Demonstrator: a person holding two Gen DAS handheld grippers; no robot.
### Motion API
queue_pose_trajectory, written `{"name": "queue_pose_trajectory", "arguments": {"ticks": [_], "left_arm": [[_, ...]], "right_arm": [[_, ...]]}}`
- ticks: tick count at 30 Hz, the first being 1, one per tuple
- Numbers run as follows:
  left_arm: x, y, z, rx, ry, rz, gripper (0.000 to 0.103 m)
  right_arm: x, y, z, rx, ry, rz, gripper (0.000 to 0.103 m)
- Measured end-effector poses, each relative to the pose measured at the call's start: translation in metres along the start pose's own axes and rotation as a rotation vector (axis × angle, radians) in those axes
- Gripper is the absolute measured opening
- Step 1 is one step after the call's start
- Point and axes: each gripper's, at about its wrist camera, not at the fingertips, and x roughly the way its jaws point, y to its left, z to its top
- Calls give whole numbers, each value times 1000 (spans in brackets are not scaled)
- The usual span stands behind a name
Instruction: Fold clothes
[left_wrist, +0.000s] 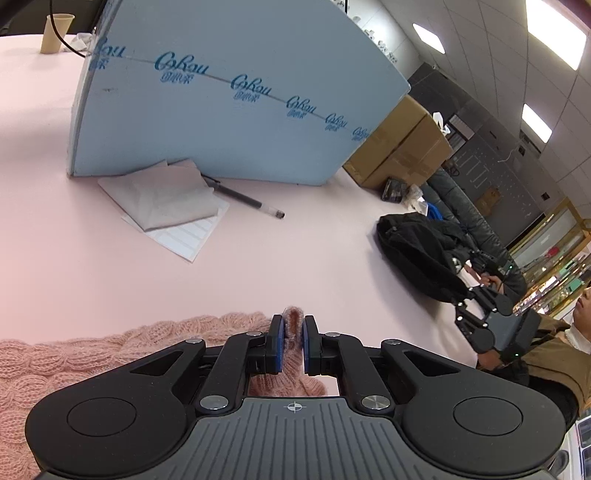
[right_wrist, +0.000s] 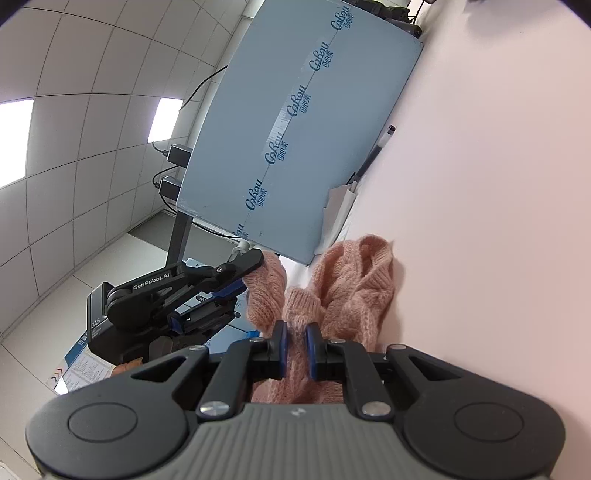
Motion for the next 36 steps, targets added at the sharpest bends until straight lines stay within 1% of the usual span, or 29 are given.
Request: {"name": "queue_pose_trajectory", "arguments": {"ticks": [3, 4, 8, 9, 10, 12, 15, 19, 24, 27, 29, 30, 31, 32, 34, 36], "left_arm": [[7, 2, -1, -9, 16, 5, 10], [9, 3, -1, -12, 20, 9, 10], [19, 5, -2, -19, 52, 19, 15], [22, 5, -3, -23, 64, 18, 20], [24, 5, -3, -24, 72, 16, 22], [27, 4, -4, -19, 76, 15, 22], [29, 2, -4, -9, 74, 12, 22], [29, 3, -4, -12, 71, 13, 23], [18, 1, -2, 0, 35, -2, 23], [0, -1, 0, 25, 7, -10, 24], [-14, -3, 1, 52, -6, 12, 43], [-18, -3, 1, 67, -9, 29, 60], [-21, -5, -1, 100, -18, 65, 64], [-23, -8, -4, 148, -25, 110, 64], [-20, -14, -10, 224, -17, 170, 64], [-15, -19, -15, 276, -3, 200, 64]], "right_arm": [[1, 0, 0, -6, 8, -21, 17], [0, 1, 0, -7, 6, -23, 20], [-1, 1, 0, -8, 3, -35, 20], [-1, 1, 0, -8, 5, -40, 23], [-1, 1, 0, -3, 5, -45, 30], [-3, 0, 1, 2, -8, -40, 35], [-10, 4, 1, -29, -42, -58, 42], [-12, 2, 3, -16, -44, -54, 43], [-14, 3, 4, -27, -49, -46, 43], [-15, 9, 3, -79, -50, -71, 44], [-13, 20, -1, -162, -24, -91, 44], [-11, 24, -4, -197, -8, -102, 44], [-9, 29, -7, -230, 8, -117, 44], [-6, 32, -10, -260, 19, -134, 44], [1, 41, -16, -324, 35, -171, 44], [5, 49, -21, -374, 40, -198, 44]]}}
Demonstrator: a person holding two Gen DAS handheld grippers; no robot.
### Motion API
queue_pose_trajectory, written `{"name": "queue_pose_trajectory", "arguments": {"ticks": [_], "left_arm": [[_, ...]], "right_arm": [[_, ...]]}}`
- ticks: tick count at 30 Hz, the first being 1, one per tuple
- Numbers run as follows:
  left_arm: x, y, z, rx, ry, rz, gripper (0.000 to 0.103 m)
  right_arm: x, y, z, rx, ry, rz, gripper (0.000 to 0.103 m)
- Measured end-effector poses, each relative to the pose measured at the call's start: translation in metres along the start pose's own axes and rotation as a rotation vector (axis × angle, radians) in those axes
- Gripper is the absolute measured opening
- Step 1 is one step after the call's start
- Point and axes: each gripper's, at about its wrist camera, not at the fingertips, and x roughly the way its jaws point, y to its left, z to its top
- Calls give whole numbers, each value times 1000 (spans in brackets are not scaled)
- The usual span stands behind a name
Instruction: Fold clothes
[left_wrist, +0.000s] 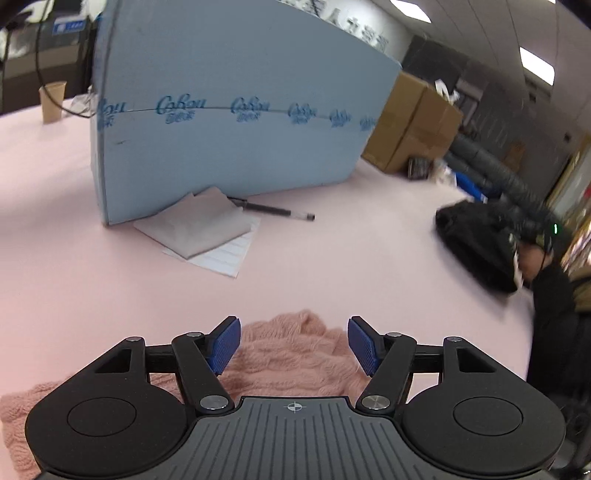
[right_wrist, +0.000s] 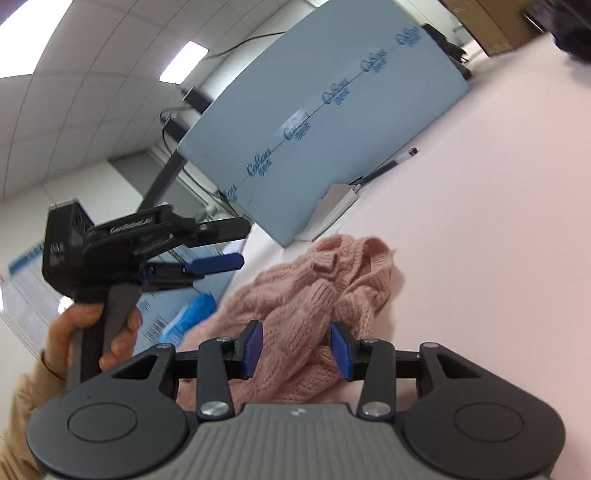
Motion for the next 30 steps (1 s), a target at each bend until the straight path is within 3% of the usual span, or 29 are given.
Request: {"name": "queue_pose_trajectory", "arguments": {"ticks": [3, 6, 11, 13, 18, 26, 30], "left_arm": [[7, -18, -9, 136, 10, 83, 61], [16, -32, -19, 246, 37, 127, 33], [30, -41, -30, 321, 85, 144, 19], [33, -41, -33, 320, 96, 143, 10], [39, -33, -33, 253, 96, 122, 0], [27, -8, -24, 61, 43, -18, 0], [22, 0, -22, 18, 19, -43, 0]], "right_arm": [[2, 10, 1, -58, 1, -37, 39], [3, 10, 4, -63, 0, -49, 29], [7, 6, 4, -49, 7, -39, 16], [7, 3, 5, -33, 1, -24, 14], [5, -11, 8, 75, -6, 54, 13], [3, -22, 13, 196, -30, 191, 13], [5, -26, 14, 244, -33, 238, 13]]}}
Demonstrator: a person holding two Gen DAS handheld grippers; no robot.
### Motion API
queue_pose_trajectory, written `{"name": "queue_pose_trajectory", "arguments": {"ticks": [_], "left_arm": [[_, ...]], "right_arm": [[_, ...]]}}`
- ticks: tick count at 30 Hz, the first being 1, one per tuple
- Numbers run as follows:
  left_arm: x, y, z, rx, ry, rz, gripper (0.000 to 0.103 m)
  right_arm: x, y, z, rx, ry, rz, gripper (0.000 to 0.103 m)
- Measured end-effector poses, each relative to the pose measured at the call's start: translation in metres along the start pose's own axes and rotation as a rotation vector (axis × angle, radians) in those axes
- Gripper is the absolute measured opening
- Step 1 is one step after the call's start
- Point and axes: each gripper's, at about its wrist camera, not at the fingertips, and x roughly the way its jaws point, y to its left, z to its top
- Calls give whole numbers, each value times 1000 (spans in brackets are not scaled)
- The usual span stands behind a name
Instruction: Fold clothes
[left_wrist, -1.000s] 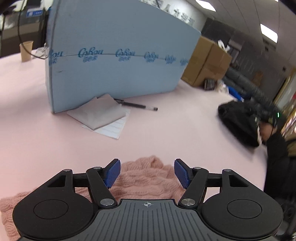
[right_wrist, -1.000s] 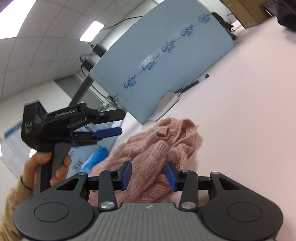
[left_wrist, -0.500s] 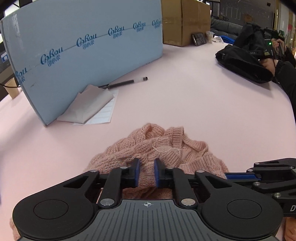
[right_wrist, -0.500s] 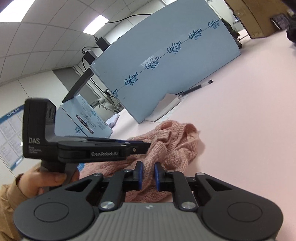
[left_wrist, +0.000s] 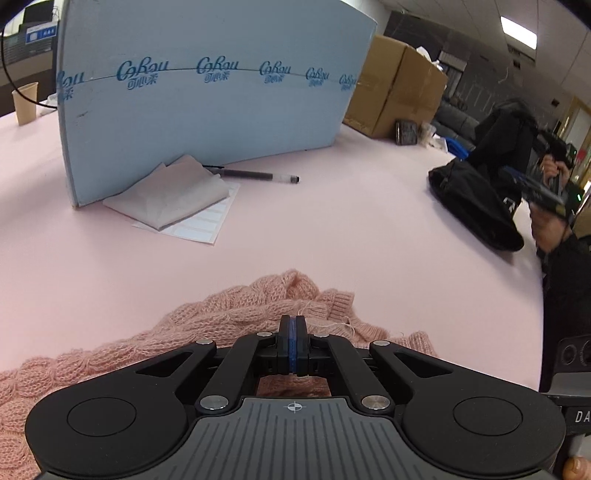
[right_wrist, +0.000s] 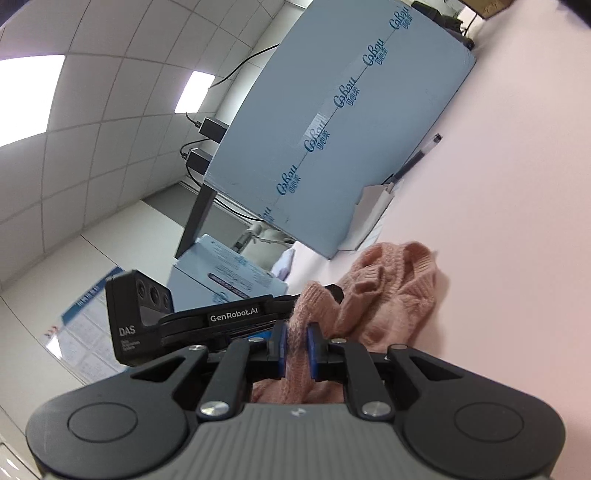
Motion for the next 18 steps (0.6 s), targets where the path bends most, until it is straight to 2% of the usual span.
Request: {"name": "queue_pose_trajectory", "arguments": {"ticks": [4, 9, 11, 13, 15, 18], "left_arm": [[-4, 1, 1, 2, -19, -24, 0], [-7, -8, 0, 89, 10, 29, 4], [-8, -12, -3, 145, 20, 64, 12], [-8, -17, -5, 190, 21, 99, 33], [-9, -26, -9, 272, 7, 135, 48], [-10, -41, -17, 415, -16, 195, 57]], "right_arm": [[-1, 0, 0, 11, -8, 34, 13], [-2, -5, -5, 27, 11, 30, 13], [-4, -9, -7, 26, 11, 15, 13], [-6, -14, -7, 36, 7, 12, 13], [-7, -17, -8, 49, 4, 16, 13], [-8, -18, -8, 40, 1, 15, 13]]}}
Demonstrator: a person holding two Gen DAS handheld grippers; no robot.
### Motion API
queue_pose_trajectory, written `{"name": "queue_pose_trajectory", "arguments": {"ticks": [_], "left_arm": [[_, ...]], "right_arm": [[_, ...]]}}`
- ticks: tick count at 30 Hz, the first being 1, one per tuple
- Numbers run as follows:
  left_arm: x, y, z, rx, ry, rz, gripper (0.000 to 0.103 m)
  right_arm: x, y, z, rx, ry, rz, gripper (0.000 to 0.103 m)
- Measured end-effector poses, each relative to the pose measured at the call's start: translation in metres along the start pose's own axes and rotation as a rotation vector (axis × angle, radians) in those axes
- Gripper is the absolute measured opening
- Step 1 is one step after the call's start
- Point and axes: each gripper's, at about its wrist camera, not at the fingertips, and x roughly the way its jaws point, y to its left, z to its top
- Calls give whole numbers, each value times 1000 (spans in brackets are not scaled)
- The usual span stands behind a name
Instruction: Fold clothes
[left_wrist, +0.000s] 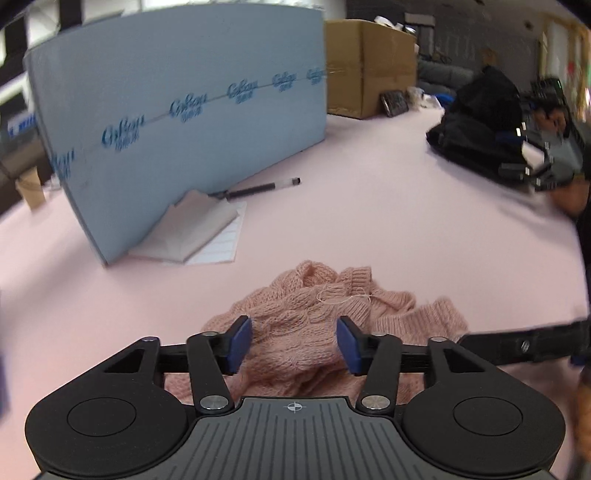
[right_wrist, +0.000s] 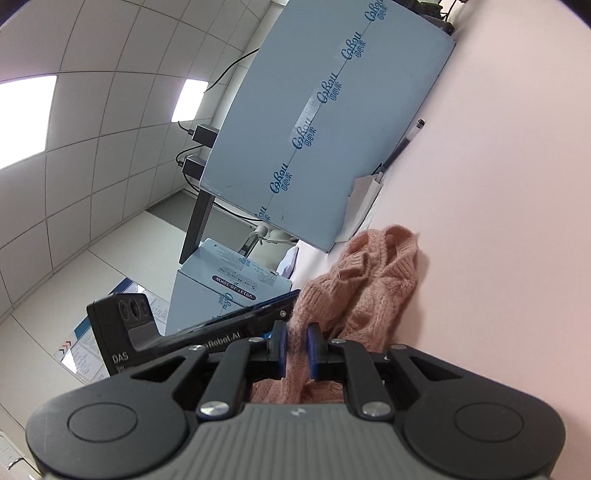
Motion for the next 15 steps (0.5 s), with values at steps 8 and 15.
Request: {"name": "queue_pose_trajectory", "arguments": {"ticks": [8, 15], "left_arm": [[11, -15, 3, 63, 25, 5, 73], [31, -1, 0, -85, 77, -30, 20]], "right_arm": [[-6, -5, -1, 11, -8, 5, 13], [-8, -9, 2, 26, -13, 12, 13]]}}
